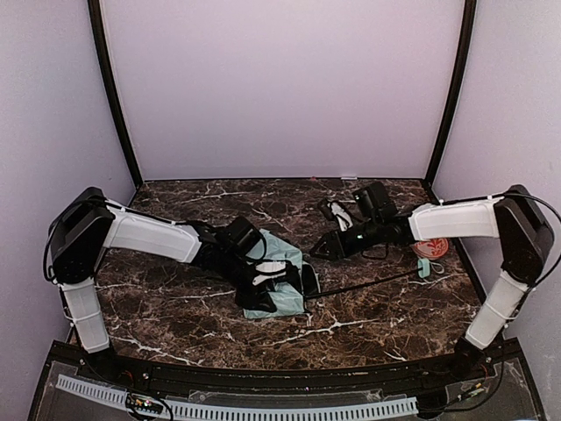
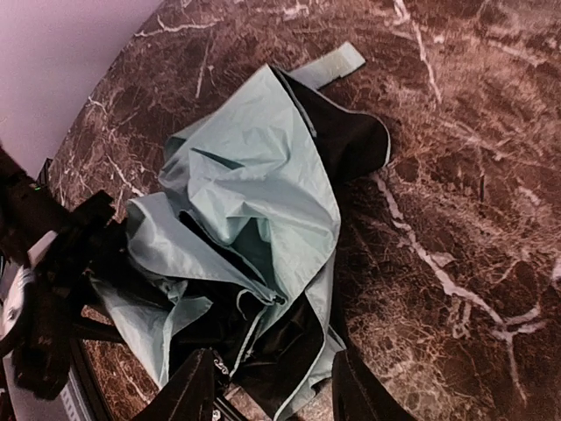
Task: Put away the umbrella
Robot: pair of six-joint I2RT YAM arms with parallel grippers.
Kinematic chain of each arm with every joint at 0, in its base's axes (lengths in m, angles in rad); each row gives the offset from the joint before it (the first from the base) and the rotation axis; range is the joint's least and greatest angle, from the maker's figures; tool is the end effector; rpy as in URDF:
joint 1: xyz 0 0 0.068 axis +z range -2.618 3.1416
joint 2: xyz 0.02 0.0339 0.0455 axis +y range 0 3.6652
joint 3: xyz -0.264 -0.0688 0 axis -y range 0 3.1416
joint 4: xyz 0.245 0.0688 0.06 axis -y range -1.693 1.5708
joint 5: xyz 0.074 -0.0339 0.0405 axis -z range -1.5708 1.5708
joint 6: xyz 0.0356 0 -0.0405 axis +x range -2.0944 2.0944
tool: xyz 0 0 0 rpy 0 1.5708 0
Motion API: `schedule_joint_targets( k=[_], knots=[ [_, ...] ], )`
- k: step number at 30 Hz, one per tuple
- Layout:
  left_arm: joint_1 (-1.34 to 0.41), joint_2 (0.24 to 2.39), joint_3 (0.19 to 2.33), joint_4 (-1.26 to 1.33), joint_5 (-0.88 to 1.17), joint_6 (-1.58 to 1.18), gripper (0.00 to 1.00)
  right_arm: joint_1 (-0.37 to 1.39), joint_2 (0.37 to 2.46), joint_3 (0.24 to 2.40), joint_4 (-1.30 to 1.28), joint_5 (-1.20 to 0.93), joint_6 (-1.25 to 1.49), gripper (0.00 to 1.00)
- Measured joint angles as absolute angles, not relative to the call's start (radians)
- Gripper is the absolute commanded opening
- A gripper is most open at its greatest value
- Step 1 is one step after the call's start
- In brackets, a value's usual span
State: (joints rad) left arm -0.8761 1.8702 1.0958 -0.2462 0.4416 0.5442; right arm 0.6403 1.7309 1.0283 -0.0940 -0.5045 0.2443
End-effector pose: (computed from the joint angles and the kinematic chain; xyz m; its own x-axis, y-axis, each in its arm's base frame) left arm 0.2255 -0.2944 0.1468 -0.0332 0.7710 -0.6359 0.9991 0.0092 -0.0410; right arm 0.2795 0.2297 0.1864 -0.7484 -0.2935 -0.5948 -0.6317 0.5886 0.5044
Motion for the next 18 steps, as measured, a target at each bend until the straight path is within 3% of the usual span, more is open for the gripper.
schedule_joint_targets(
  k=[5, 10, 14, 18],
  knots=[
    [-0.826, 1.899, 1.120, -0.271, 0.575, 0.519, 0.40, 0.691, 1.494, 0.877, -0.038, -0.419, 0.123, 0.52],
    [-0.796, 1.932, 1.148, -0.301, 0.667, 0.503, 0.40, 0.918, 1.319, 0.698, 0.093, -0.265, -0.128, 0.64],
    [-0.785, 1.948, 1.166, -0.322, 0.702, 0.496, 0.40, 1.061, 1.399, 0.670, 0.178, -0.166, -0.327, 0.91],
    [-0.783, 1.956, 1.172, -0.334, 0.732, 0.492, 0.39, 1.095, 1.576, 0.742, 0.183, -0.063, -0.475, 0.91]
  ],
)
